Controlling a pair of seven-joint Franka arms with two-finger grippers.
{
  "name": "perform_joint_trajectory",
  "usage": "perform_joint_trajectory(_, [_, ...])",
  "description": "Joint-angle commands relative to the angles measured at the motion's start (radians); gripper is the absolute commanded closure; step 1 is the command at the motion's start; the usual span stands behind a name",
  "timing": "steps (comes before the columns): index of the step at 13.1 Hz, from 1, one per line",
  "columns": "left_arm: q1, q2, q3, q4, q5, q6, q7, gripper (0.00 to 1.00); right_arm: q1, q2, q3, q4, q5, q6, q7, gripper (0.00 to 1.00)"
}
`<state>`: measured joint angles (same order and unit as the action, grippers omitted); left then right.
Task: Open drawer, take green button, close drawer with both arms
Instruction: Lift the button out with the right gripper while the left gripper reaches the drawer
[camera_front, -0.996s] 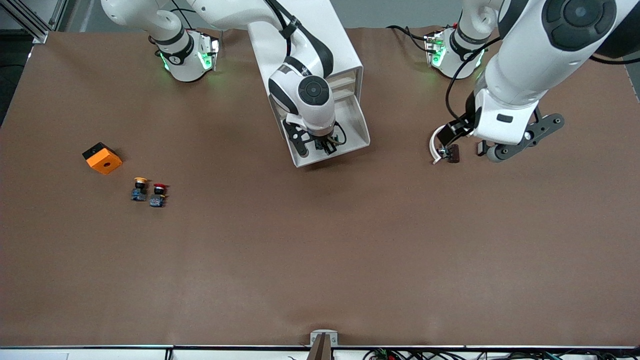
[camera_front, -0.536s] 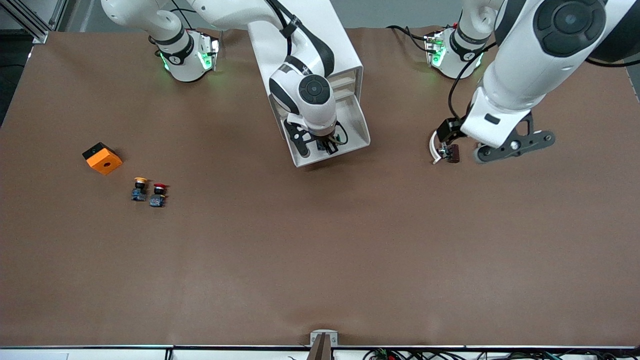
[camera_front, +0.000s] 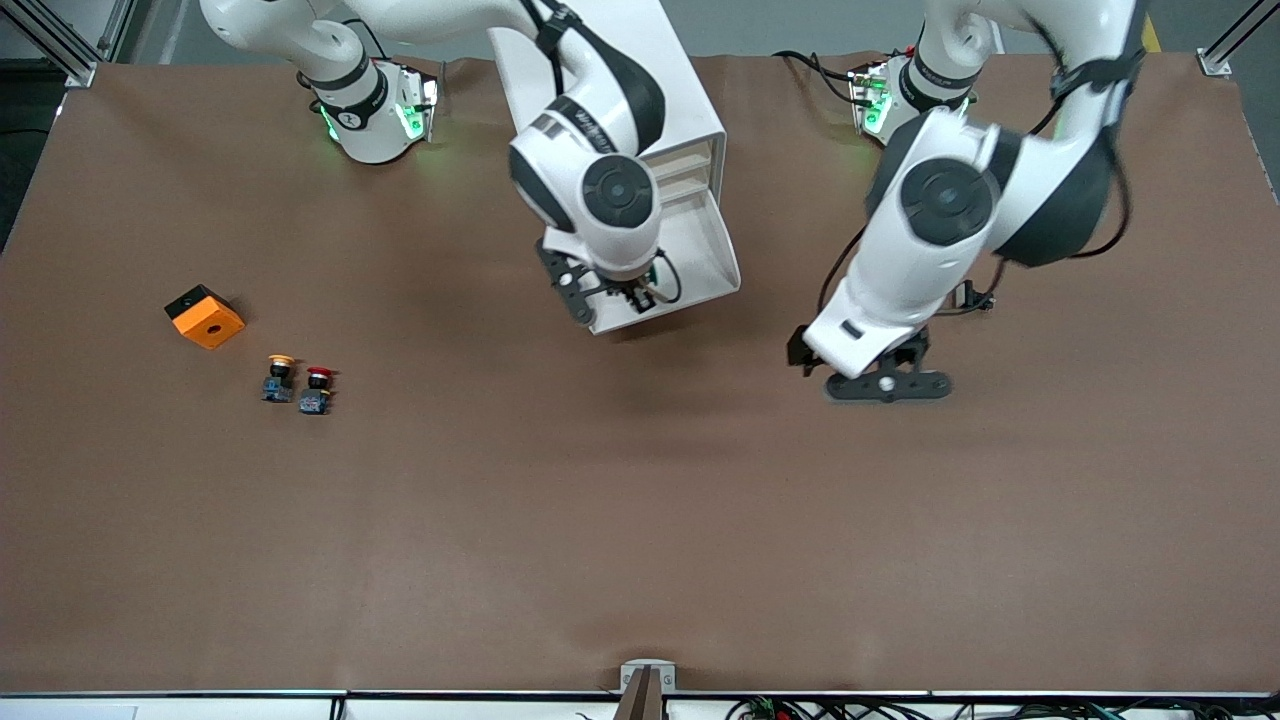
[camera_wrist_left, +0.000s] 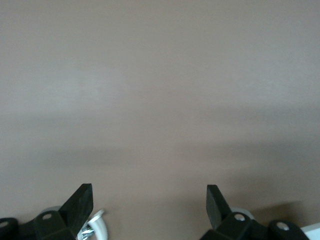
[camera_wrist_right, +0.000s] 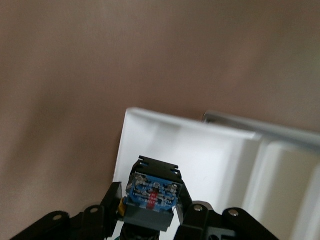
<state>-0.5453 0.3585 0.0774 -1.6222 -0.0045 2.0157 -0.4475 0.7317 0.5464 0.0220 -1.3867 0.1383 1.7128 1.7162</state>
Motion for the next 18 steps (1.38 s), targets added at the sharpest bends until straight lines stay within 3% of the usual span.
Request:
perform_joint_trajectory(1, [-0.001, 0.106, -0.031, 0.013, -0.128, 0.121, 0.010, 0.00, -0.102, -0.060, 0.006, 0.026, 0.021, -0.113, -0.270, 0.98])
perform_joint_trajectory(3, [-0.008, 0.170, -0.051, 0.011, -0.196, 0.198, 0.007, 0.00, -0.208, -0.092, 0.004, 0.025, 0.014, -0.186, -0.529, 0.98])
perform_joint_trajectory(8, [-0.102, 0.286, -0.056, 0.008, -0.200, 0.264, -0.092, 0.00, -0.446, -0.115, 0.001, -0.058, -0.012, -0.208, -1.265, 0.98])
perform_joint_trajectory(11, [-0.122, 0.304, -0.094, -0.047, -0.201, 0.252, -0.146, 0.00, -0.485, -0.146, 0.003, -0.196, -0.149, -0.054, -1.426, 0.98])
perform_joint_trajectory(14, [-0.125, 0.300, -0.126, -0.059, -0.258, 0.213, -0.226, 0.00, -0.543, -0.189, 0.001, -0.378, -0.166, 0.172, -1.604, 0.98])
perform_joint_trajectory(18, [-0.125, 0.290, -0.142, -0.050, -0.288, 0.118, -0.298, 0.00, -0.620, -0.181, 0.001, -0.540, -0.167, 0.457, -1.786, 0.99])
